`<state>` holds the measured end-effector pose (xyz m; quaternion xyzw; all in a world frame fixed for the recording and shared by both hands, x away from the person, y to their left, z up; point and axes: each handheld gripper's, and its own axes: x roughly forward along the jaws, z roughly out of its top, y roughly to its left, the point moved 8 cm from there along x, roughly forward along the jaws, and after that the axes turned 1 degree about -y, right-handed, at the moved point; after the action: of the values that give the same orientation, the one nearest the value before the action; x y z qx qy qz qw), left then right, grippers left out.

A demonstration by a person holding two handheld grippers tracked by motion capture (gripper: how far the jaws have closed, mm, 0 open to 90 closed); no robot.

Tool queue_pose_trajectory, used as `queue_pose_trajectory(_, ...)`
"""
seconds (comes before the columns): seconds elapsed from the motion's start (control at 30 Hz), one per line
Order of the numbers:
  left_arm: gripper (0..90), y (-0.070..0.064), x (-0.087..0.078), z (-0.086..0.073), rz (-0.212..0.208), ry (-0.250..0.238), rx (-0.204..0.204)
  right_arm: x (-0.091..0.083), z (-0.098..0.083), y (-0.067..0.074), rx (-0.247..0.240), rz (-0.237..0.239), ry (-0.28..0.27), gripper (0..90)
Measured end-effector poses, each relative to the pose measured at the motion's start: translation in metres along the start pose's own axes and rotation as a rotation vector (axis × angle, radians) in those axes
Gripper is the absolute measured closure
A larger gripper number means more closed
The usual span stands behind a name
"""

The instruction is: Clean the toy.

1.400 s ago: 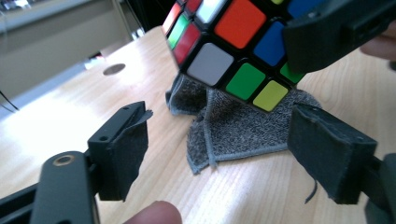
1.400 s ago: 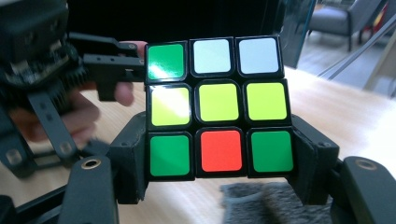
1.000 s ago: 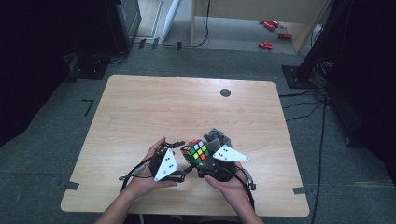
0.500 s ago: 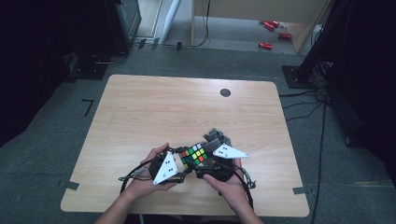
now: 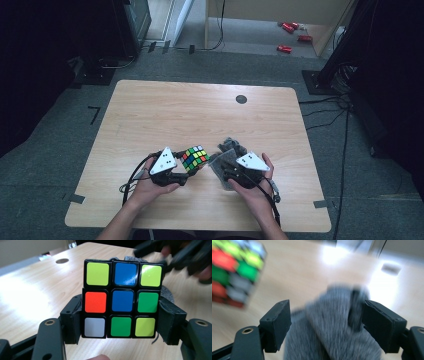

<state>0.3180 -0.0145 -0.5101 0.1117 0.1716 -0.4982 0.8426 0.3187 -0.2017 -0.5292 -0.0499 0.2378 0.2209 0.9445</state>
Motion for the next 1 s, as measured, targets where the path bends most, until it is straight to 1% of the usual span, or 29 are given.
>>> queue_pose_trajectory(0.03, 33.7, 0.0, 0.0, 0.0, -0.003, 0.004, -0.005, 0.005, -0.008, -0.003, 0.004, -0.005, 0.044, 23.1)
queue_pose_trajectory(0.07, 33.7, 0.0, 0.0, 0.0, -0.005, 0.005, -0.007, 0.011, -0.018, -0.007, -0.008, -0.025, 0.095, 23.9)
queue_pose_trajectory(0.1, 33.7, 0.0, 0.0, -0.001, -0.005, 0.01, -0.01, 0.013, -0.023, -0.009, -0.021, -0.047, 0.118, 25.3)
queue_pose_trajectory(0.13, 33.7, 0.001, 0.0, -0.001, -0.004, 0.013, -0.012, 0.015, -0.027, -0.013, -0.033, -0.076, 0.132, 28.8)
queue_pose_trajectory(0.17, 33.6, 0.001, 0.001, -0.002, -0.003, 0.014, -0.018, 0.016, -0.028, -0.013, -0.03, -0.073, 0.129, 31.6)
queue_pose_trajectory(0.2, 33.7, 0.001, 0.001, -0.002, -0.004, 0.014, -0.024, 0.016, -0.029, -0.013, -0.028, -0.061, 0.127, 34.3)
queue_pose_trajectory(0.23, 33.7, 0.002, 0.001, -0.002, -0.006, 0.015, -0.03, 0.017, -0.029, -0.014, -0.032, -0.057, 0.127, 38.4)
queue_pose_trajectory(0.27, 33.7, 0.002, 0.001, -0.002, -0.007, 0.017, -0.034, 0.017, -0.03, -0.015, -0.038, -0.05, 0.131, 44.3)
queue_pose_trajectory(0.33, 33.7, 0.002, 0.001, -0.002, -0.006, 0.02, -0.038, 0.018, -0.035, -0.017, -0.047, -0.026, 0.153, 51.6)
queue_pose_trajectory(0.37, 33.6, 0.002, 0.001, -0.002, -0.006, 0.021, -0.038, 0.019, -0.036, -0.017, -0.041, -0.019, 0.151, 54.3)
queue_pose_trajectory(0.43, 33.7, 0.002, 0.001, -0.002, -0.009, 0.024, -0.038, 0.018, -0.036, -0.019, -0.031, -0.016, 0.149, 63.1)
queue_pose_trajectory(0.5, 33.7, 0.001, 0.002, -0.003, -0.009, 0.031, -0.035, 0.015, -0.033, -0.021, -0.013, -0.006, 0.141, 68.5)
queue_pose_trajectory(0.57, 33.7, -0.001, 0.003, -0.003, -0.013, 0.036, -0.025, 0.011, -0.027, -0.02, -0.014, 0.009, 0.105, 70.4)
queue_pose_trajectory(0.63, 33.8, -0.003, 0.005, -0.005, -0.009, 0.049, 0.001, 0.004, -0.017, -0.015, 0.004, 0.034, 0.055, 71.4)
queue_pose_trajectory(0.7, 33.8, -0.005, 0.007, -0.006, -0.017, 0.06, 0.009, -0.006, 0.001, -0.006, 0.023, 0.083, -0.027, 71.6)
queue_pose_trajectory(0.73, 33.8, -0.007, 0.008, -0.007, -0.019, 0.065, 0.015, -0.011, 0.007, -0.002, 0.025, 0.102, -0.051, 71.6)
queue_pose_trajectory(0.8, 33.8, -0.009, 0.01, -0.007, -0.026, 0.073, 0.023, -0.024, 0.025, 0.014, 0.025, 0.163, -0.13, 71.4)
queue_pose_trajectory(0.87, 33.8, -0.013, 0.011, -0.007, -0.029, 0.084, 0.039, -0.036, 0.039, 0.029, 0.023, 0.214, -0.181, 71.3)
queue_pose_trajectory(0.9, 33.8, -0.015, 0.012, -0.007, -0.031, 0.09, 0.044, -0.041, 0.045, 0.039, 0.011, 0.247, -0.198, 71.2)
queue_pose_trajectory(0.93, 33.9, -0.017, 0.013, -0.007, -0.034, 0.09, 0.049, -0.045, 0.049, 0.047, -0.002, 0.265, -0.206, 71.0)
queue_pose_trajectory(1.0, 33.9, -0.023, 0.014, -0.005, -0.054, 0.083, 0.07, -0.048, 0.053, 0.057, -0.023, 0.281, -0.214, 70.7)
